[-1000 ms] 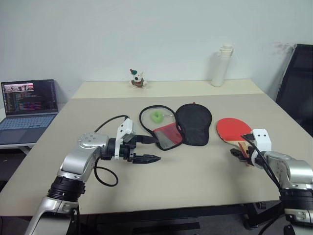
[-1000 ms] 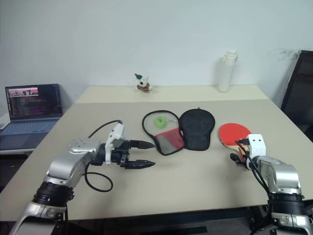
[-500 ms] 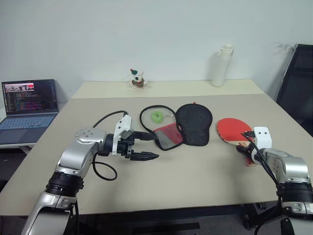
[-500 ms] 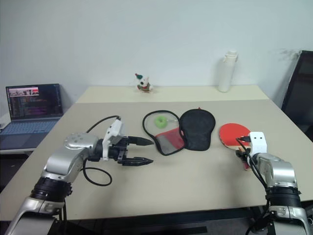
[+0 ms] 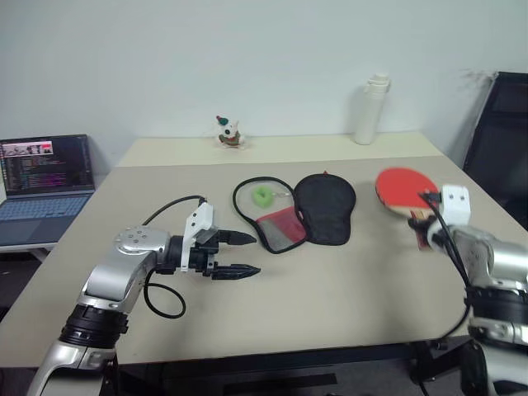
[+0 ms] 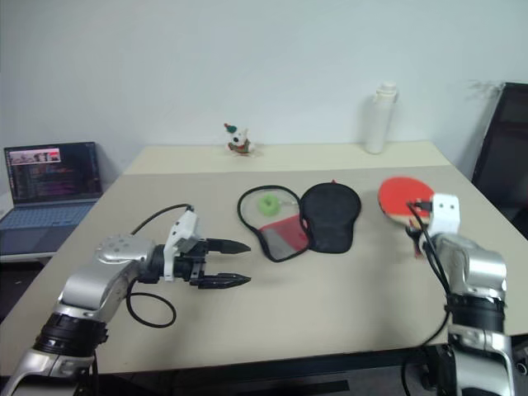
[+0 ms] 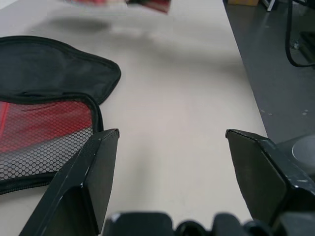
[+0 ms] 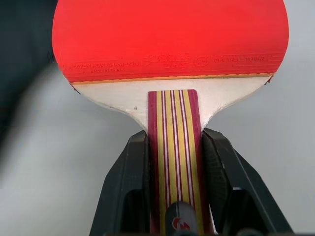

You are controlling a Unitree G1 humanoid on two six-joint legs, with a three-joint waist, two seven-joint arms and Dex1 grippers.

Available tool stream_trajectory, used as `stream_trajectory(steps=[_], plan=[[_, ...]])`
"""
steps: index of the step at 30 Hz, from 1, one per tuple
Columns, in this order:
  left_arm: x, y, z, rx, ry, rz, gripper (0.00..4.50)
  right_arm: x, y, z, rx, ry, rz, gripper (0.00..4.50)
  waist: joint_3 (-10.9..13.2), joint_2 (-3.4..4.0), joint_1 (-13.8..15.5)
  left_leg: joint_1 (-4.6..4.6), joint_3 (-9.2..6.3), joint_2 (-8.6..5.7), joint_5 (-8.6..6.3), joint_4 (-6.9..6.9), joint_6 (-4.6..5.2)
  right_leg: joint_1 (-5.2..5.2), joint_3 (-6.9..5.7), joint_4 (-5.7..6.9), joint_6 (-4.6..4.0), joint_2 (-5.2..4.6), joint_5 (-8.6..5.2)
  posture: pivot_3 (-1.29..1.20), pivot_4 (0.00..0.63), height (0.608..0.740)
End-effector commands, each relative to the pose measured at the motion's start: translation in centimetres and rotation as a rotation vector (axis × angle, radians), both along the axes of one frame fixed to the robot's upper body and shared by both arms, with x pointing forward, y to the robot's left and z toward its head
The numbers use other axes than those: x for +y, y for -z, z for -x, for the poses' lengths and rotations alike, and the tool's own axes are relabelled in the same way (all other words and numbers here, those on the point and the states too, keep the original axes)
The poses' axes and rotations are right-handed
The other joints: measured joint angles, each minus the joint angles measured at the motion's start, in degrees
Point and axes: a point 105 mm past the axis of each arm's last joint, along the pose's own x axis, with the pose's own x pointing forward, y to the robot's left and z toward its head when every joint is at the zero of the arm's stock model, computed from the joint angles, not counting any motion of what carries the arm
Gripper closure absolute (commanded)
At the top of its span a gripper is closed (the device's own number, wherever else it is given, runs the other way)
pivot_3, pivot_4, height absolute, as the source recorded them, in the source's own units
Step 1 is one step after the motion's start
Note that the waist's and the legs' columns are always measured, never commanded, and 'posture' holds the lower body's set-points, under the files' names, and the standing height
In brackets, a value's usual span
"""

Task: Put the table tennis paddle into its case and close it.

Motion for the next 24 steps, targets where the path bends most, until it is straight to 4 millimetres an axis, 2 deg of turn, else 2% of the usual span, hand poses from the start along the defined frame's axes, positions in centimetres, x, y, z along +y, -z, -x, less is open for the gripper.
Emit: stream_trajectory(steps=[1, 7, 10, 16, 24], plan=[[0.1, -1.2, 0.1, -0.046, -0.004, 0.014, 0.71, 4.0, -2.8, -0.8, -0.105, -0.087, -0.035, 3.42, 0.0, 0.0, 0.0, 0.0, -0.03, 0.01, 0.0, -0.01, 0.0, 0.01, -0.03, 0.0, -0.01, 0.04, 0.0, 0.0, 0.15, 0.74], [0.0, -1.1, 0.2, -0.047, -0.012, 0.018, 0.71, 10.6, -1.1, -2.2, -0.074, -0.176, -0.114, 3.42, 0.0, 0.0, 0.0, -0.08, -0.05, -0.01, 0.0, -0.04, 0.0, -0.03, -0.06, -0.04, -0.28, -0.06, 0.14, 0.0, 0.15, 0.74], [0.0, -1.0, 0.3, -0.047, -0.02, 0.02, 0.71, 12.9, 0.3, -3.2, -0.055, -0.191, -0.126, 3.42, 0.0, 0.0, 0.1, -0.11, -0.02, -0.06, 0.0, -0.03, 0.0, -0.03, -0.05, -0.08, -0.28, -0.13, 0.15, 0.0, 0.15, 0.74], [0.3, -0.9, 0.3, -0.05, -0.037, 0.018, 0.71, 14.1, 2.0, -4.9, -0.031, -0.182, -0.119, 3.42, 0.0, 0.01, 0.4, -0.1, -0.03, -0.07, 0.0, -0.03, 0.0, -0.04, -0.07, -0.07, -0.29, -0.13, 0.16, 0.0, 0.15, 0.74], [0.3, -0.8, 0.4, -0.05, -0.05, 0.015, 0.71, 14.2, 3.9, -6.6, -0.002, -0.137, -0.095, 3.42, 0.0, 0.01, 0.1, -0.09, -0.02, -0.04, 0.0, -0.05, 0.0, -0.04, -0.07, -0.06, -0.31, -0.11, 0.17, 0.0, 0.15, 0.74]])
